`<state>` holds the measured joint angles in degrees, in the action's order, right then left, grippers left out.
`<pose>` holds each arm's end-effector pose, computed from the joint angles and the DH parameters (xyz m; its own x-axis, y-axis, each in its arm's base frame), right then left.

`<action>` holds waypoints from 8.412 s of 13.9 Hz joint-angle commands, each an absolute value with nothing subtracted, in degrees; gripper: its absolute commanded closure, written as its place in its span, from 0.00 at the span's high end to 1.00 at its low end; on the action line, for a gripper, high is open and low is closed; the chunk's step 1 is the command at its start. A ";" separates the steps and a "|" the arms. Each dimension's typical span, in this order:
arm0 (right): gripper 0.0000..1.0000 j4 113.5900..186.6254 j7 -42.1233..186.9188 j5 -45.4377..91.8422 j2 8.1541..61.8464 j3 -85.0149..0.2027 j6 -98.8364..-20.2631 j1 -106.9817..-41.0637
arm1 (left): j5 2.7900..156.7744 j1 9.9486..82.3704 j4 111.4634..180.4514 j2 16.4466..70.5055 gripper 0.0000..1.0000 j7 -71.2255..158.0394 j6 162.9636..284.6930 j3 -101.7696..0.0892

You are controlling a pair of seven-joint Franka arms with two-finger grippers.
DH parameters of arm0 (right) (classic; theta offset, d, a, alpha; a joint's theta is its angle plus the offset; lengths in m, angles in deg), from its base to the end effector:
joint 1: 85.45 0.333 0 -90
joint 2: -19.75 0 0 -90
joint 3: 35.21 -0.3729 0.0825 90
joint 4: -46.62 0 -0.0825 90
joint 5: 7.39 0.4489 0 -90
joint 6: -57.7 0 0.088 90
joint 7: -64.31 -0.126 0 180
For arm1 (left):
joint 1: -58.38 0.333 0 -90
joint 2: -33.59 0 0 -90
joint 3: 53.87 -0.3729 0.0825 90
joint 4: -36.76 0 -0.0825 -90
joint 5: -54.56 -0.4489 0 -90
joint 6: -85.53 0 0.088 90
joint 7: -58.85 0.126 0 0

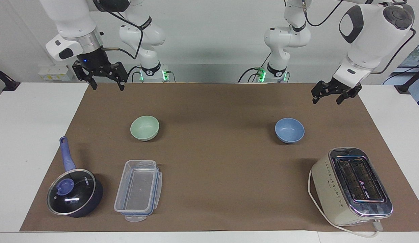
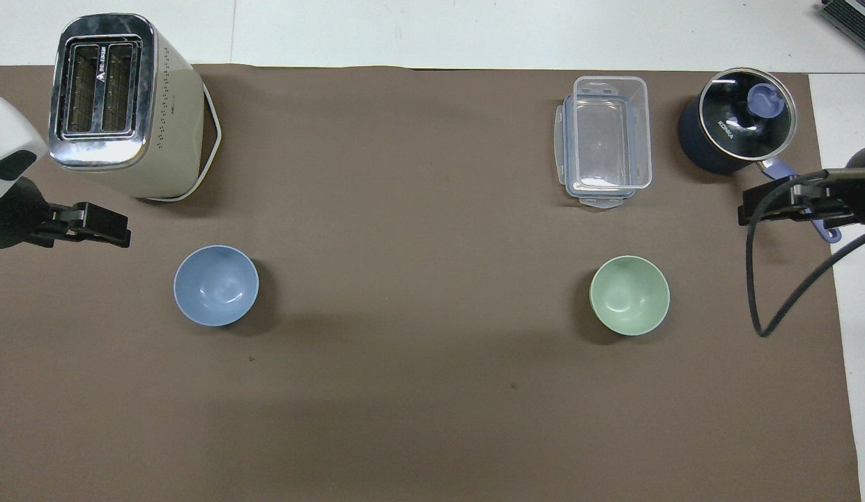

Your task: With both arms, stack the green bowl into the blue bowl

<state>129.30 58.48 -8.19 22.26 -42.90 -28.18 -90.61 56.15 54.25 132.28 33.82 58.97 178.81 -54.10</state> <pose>0.6281 0.0237 0.6971 0.9982 -0.0588 0.0132 -0.0589 -0.9982 0.0067 0.6197 -0.0456 0.6130 0.9967 -0.0685 -0.0431 -0.0673 -0.9973 0.0277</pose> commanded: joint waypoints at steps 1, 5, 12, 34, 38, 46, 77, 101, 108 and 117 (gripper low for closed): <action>1.00 128.62 59.39 -7.04 22.56 -43.12 -27.47 -91.34 | 55.61 54.33 131.51 33.68 1.00 59.47 177.55 -54.22; 1.00 128.62 59.39 -7.04 22.56 -43.20 -27.47 -91.34 | 55.61 54.33 131.51 33.68 1.00 59.47 177.55 -54.22; 1.00 128.62 59.39 -7.04 22.56 -43.12 -27.47 -91.34 | 55.61 54.33 131.51 33.68 1.00 59.47 177.55 -54.22; 1.00 128.62 59.39 -7.04 22.56 -43.12 -27.47 -91.34 | 55.61 54.33 131.51 33.68 1.00 59.47 177.55 -54.22; 1.00 128.62 59.39 -7.04 22.56 -43.12 -27.47 -91.34 | 55.61 54.33 131.51 33.68 1.00 59.55 177.55 -54.22; 1.00 128.62 59.39 -7.04 22.56 -43.12 -27.47 -91.34 | 55.61 54.33 131.51 33.68 1.00 59.47 177.55 -54.22; 1.00 128.62 59.39 -7.04 22.56 -43.12 -27.47 -91.34 | 56.49 50.73 173.61 33.85 0.11 58.76 222.11 -55.01; 1.00 128.62 59.39 -7.04 22.56 -43.12 -27.56 -91.34 | 61.67 19.97 164.99 36.84 0.00 35.48 219.55 -53.43; 1.00 128.62 59.39 -7.04 22.56 -43.12 -27.56 -91.34 | 61.68 22.41 163.51 36.94 1.00 34.59 218.54 -54.04; 1.00 128.88 59.91 -6.95 22.56 -43.03 -27.65 -91.86 | 60.80 42.36 153.39 37.02 1.00 46.35 209.99 -55.01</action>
